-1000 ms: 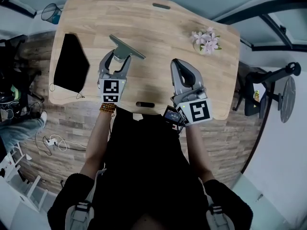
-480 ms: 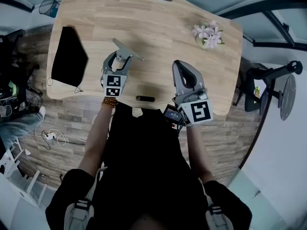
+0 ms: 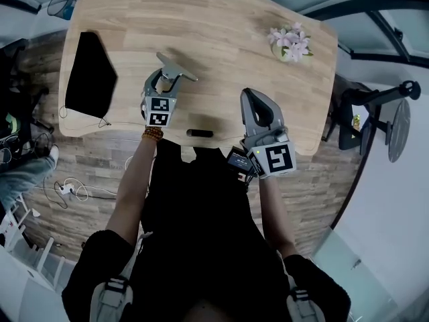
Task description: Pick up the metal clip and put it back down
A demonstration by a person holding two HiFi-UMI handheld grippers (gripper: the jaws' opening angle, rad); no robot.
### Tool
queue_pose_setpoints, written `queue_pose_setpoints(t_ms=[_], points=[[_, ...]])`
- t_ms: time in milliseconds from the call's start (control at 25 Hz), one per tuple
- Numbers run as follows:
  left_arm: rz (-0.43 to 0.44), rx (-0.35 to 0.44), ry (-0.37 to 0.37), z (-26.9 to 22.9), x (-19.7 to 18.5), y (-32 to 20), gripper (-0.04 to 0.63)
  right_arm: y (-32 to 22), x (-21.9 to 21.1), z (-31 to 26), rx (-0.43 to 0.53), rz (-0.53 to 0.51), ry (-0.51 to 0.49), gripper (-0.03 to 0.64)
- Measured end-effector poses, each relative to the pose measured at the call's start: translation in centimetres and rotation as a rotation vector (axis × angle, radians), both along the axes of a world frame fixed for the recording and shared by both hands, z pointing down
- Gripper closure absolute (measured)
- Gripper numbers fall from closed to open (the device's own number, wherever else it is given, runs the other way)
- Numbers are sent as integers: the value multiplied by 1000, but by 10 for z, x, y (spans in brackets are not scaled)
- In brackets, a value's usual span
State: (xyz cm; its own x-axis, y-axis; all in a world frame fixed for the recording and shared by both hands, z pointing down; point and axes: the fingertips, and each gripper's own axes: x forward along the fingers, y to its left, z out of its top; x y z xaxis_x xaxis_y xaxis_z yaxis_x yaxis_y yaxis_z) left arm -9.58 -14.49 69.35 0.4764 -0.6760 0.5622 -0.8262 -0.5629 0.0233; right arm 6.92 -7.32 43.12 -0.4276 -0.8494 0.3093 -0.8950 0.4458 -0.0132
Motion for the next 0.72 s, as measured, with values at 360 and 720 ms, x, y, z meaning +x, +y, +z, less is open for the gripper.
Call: queue_pose_setpoints(t_ms=[360, 720], points=[[-15, -87, -22, 40, 4, 8, 325, 8, 11, 10, -33, 22, 20, 594], [13, -87, -46, 57, 5, 4, 325, 3, 7, 17, -51, 7, 22, 594]])
